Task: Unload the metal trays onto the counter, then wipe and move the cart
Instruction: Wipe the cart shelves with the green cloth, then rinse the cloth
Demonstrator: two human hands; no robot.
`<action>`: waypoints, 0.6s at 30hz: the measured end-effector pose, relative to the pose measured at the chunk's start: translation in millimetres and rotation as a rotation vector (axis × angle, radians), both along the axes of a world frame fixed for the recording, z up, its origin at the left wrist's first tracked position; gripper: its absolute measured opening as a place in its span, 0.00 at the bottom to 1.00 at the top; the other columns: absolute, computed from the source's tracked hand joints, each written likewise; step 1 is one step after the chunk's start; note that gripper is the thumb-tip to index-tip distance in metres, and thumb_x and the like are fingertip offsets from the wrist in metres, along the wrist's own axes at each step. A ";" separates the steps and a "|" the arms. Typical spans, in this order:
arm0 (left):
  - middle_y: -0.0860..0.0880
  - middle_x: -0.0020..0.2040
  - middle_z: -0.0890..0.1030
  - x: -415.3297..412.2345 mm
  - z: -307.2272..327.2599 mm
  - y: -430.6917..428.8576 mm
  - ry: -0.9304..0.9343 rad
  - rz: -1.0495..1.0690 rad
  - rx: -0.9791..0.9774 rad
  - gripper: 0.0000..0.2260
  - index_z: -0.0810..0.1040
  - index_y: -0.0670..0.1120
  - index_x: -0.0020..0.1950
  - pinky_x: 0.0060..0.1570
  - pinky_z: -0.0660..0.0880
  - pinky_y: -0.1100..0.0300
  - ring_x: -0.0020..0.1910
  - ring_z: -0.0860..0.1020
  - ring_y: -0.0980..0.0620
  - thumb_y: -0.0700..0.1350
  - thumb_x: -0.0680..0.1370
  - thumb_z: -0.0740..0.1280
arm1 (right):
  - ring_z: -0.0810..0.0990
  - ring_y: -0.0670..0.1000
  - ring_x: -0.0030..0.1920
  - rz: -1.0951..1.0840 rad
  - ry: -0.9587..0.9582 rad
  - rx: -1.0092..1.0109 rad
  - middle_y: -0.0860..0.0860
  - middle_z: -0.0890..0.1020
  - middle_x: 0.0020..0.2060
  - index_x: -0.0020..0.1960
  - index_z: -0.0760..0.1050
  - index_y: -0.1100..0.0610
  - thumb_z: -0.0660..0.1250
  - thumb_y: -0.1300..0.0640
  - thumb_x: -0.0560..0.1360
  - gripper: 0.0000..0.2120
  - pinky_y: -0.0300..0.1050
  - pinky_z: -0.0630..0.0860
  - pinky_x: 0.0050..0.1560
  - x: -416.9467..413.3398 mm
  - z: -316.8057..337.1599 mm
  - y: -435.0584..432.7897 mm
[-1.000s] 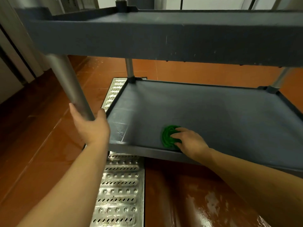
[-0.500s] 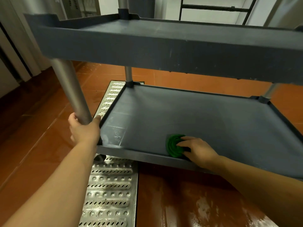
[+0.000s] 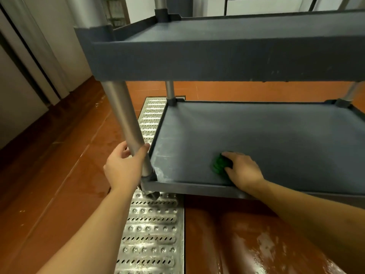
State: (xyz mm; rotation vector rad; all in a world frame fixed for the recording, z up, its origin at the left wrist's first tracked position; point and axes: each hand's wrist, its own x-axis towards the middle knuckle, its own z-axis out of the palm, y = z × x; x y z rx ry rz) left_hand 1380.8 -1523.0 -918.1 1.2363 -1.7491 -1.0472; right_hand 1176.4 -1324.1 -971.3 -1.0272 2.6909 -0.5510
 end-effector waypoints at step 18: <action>0.52 0.39 0.80 -18.1 0.0 43.8 0.003 -0.156 0.052 0.08 0.76 0.52 0.38 0.41 0.74 0.53 0.41 0.77 0.54 0.50 0.71 0.74 | 0.65 0.63 0.69 0.160 0.183 0.238 0.54 0.59 0.75 0.73 0.66 0.49 0.56 0.59 0.81 0.21 0.54 0.69 0.64 -44.9 -14.3 -18.6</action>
